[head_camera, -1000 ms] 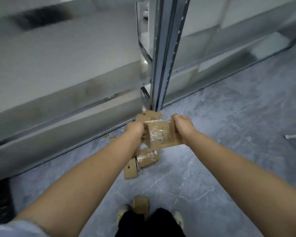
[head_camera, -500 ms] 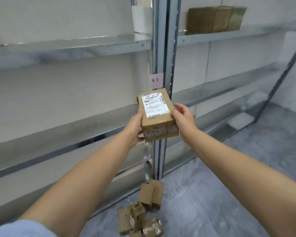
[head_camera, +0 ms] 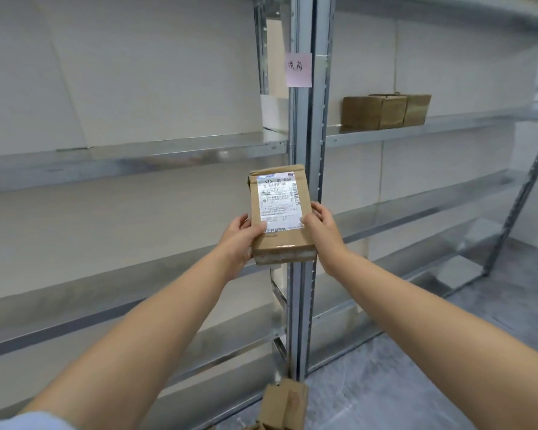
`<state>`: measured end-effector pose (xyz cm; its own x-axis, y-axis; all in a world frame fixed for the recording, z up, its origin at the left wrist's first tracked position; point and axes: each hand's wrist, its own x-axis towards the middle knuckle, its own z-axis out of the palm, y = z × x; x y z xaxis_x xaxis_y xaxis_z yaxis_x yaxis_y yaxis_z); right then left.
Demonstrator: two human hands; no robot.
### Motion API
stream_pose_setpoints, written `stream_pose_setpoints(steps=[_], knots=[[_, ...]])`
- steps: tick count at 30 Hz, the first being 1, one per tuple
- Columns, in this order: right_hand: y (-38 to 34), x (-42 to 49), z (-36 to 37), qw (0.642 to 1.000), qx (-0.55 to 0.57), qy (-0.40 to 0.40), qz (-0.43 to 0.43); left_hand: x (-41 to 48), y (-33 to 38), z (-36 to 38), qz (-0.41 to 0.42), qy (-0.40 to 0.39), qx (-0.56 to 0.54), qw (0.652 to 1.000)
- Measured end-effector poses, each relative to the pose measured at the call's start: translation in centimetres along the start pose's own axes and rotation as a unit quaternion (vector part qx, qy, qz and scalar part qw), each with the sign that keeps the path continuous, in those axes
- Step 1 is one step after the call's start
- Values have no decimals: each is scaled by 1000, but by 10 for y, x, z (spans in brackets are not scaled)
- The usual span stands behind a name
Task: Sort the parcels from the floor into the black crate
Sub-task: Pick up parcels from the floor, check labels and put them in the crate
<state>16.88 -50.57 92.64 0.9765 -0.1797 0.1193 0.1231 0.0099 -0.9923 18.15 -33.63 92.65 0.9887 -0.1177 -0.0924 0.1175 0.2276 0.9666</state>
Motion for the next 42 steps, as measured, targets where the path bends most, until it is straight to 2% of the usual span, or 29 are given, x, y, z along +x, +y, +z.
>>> stream_pose_setpoints(steps=[8,15,25,35,42], knots=[[-8,-9,39,996,33,-79,29,-45,16,-22,63,39,35,997],[16,-53,130,972,66,-207,85,-116,15,-109,50,170,50,983],[17,-164,255,931,79,-336,115,-251,27,-226,67,268,53,960],[5,-307,390,910,89,-387,123,-401,49,-351,66,328,97,938],[25,-394,486,901,67,-406,136,-484,51,-441,26,349,129,928]])
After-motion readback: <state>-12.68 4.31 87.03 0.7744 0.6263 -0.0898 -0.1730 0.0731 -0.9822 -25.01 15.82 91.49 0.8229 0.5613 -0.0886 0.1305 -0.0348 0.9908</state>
